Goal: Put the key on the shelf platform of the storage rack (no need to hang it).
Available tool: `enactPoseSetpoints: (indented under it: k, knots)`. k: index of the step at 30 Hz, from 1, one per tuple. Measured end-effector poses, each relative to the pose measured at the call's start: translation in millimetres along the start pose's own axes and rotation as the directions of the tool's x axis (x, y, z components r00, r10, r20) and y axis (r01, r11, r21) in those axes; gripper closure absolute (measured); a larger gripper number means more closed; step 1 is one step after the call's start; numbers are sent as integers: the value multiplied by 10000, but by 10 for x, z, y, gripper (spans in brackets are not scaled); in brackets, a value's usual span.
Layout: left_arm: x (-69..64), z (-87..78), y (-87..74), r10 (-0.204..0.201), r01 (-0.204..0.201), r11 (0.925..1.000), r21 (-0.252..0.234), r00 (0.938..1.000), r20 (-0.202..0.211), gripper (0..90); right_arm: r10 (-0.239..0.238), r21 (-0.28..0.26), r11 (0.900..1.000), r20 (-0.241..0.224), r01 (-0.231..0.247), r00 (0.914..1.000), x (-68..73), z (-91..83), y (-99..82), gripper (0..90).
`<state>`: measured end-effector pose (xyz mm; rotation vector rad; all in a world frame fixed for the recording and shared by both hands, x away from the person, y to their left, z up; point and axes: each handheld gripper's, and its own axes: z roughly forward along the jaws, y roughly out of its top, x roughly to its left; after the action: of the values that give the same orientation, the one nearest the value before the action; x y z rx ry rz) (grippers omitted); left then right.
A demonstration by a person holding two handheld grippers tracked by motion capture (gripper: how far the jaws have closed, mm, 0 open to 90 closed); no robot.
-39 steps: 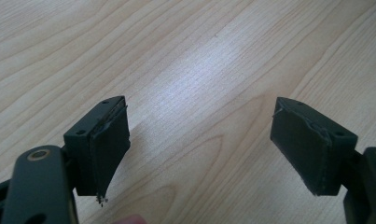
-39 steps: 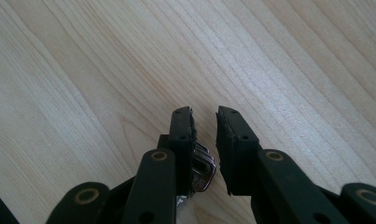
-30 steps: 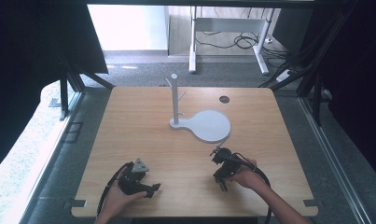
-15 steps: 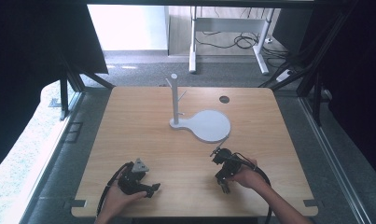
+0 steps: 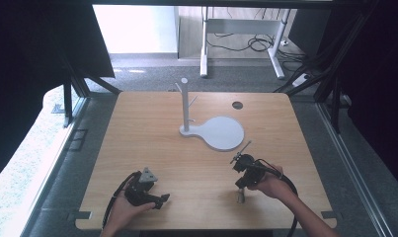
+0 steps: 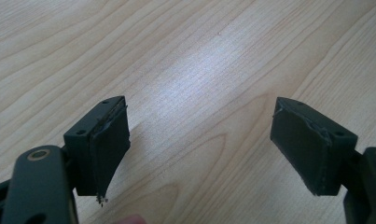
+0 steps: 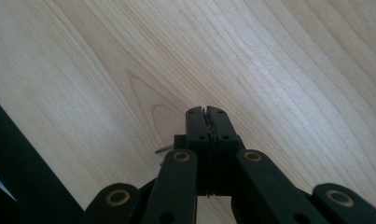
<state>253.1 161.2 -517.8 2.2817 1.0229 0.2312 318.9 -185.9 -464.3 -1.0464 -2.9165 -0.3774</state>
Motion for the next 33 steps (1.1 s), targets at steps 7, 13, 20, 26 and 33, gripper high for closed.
enactPoseSetpoints:
  k: [7,13,20,26,33]
  knots:
    - [0,-10,-1,-35,35,10000,-27,10000,4,200,-164,-102,9998,196,166,9997,7,-167,33,896]
    - [9,-13,-3,-48,48,10000,-32,10000,-2,200,-121,-132,9998,406,126,9991,-34,-295,57,896]
    - [5,-7,-2,-52,52,10000,-27,10000,-7,200,-137,-289,9995,527,153,9985,-61,-391,129,896]
    - [5,3,-3,13,-13,10000,17,10000,28,200,-212,-387,9990,620,236,9979,-69,-433,219,896]
    - [4,-3,-4,-32,32,10000,-22,10000,33,200,-269,-348,9990,639,292,9976,-83,-459,317,896]
